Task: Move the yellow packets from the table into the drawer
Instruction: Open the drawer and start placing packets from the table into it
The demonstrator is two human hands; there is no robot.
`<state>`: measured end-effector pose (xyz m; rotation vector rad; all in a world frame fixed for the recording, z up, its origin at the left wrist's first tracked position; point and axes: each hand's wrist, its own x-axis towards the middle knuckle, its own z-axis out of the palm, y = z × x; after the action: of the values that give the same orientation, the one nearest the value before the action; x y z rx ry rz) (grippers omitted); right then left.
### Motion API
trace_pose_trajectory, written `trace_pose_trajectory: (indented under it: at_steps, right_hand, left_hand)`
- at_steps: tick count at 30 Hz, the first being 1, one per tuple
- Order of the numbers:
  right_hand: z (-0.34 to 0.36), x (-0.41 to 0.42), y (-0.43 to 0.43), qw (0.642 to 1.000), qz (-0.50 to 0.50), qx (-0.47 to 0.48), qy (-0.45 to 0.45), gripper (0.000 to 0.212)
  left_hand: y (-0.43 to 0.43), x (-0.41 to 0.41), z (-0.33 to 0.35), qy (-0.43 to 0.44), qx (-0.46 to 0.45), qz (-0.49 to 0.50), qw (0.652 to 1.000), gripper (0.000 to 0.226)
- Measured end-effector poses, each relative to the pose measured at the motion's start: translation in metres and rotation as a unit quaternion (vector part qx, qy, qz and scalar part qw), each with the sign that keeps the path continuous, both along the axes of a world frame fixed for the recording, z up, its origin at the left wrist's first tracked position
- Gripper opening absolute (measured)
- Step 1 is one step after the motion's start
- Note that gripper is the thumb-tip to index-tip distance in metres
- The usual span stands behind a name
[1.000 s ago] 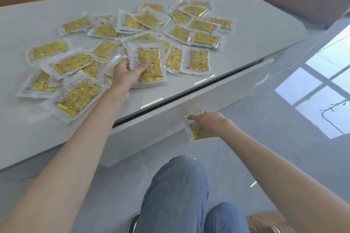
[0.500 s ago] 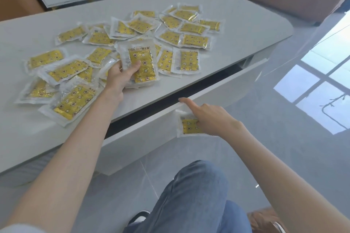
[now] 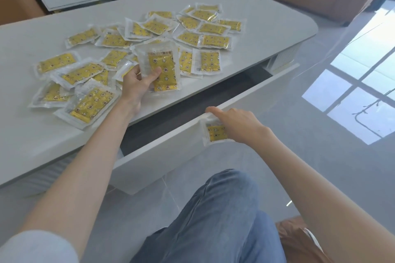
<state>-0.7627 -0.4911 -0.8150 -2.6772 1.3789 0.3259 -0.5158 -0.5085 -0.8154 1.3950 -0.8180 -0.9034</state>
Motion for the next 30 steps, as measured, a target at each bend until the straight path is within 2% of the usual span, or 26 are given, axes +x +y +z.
trace_pose_trajectory:
  at_steps: [3, 6, 11, 15, 18, 20, 24, 28, 30]
  right_hand:
    - [0.005, -0.011, 0.011, 1.000, -0.006, -0.005, 0.007, 0.066]
    - [0.011, -0.021, 0.016, 1.000, -0.009, 0.005, 0.012, 0.056]
    - [0.018, -0.025, 0.016, 0.995, -0.037, 0.089, 0.013, 0.052]
    - [0.040, -0.024, 0.009, 0.979, -0.059, 0.174, -0.085, 0.037]
    - [0.050, -0.021, 0.004, 0.961, -0.071, 0.194, -0.184, 0.025]
    - [0.046, -0.016, -0.003, 0.950, -0.091, 0.195, -0.227, 0.027]
    - [0.022, 0.003, -0.021, 0.934, -0.137, 0.203, -0.260, 0.043]
    - [0.000, 0.024, -0.028, 0.857, -0.215, 0.327, -0.335, 0.046]
    - [-0.011, 0.031, -0.027, 0.862, -0.221, 0.331, -0.314, 0.044]
  left_hand:
    - [0.007, -0.010, 0.001, 0.017, -0.009, -0.013, 1.000, 0.021]
    - [0.014, -0.021, 0.004, -0.013, -0.008, -0.042, 0.999, 0.022]
    - [0.024, -0.039, 0.008, -0.037, 0.019, -0.065, 0.997, 0.015]
    - [0.034, -0.045, 0.007, -0.054, 0.026, -0.061, 0.996, 0.013]
    - [0.042, -0.042, 0.006, -0.069, 0.033, -0.039, 0.996, 0.012]
    - [0.051, -0.036, 0.007, -0.077, 0.038, -0.012, 0.996, 0.013]
    - [0.075, -0.021, 0.001, -0.093, 0.065, 0.009, 0.993, 0.013]
    - [0.096, -0.013, -0.013, -0.111, 0.107, 0.008, 0.988, 0.027]
    - [0.102, -0.014, -0.017, -0.136, 0.114, 0.007, 0.984, 0.027]
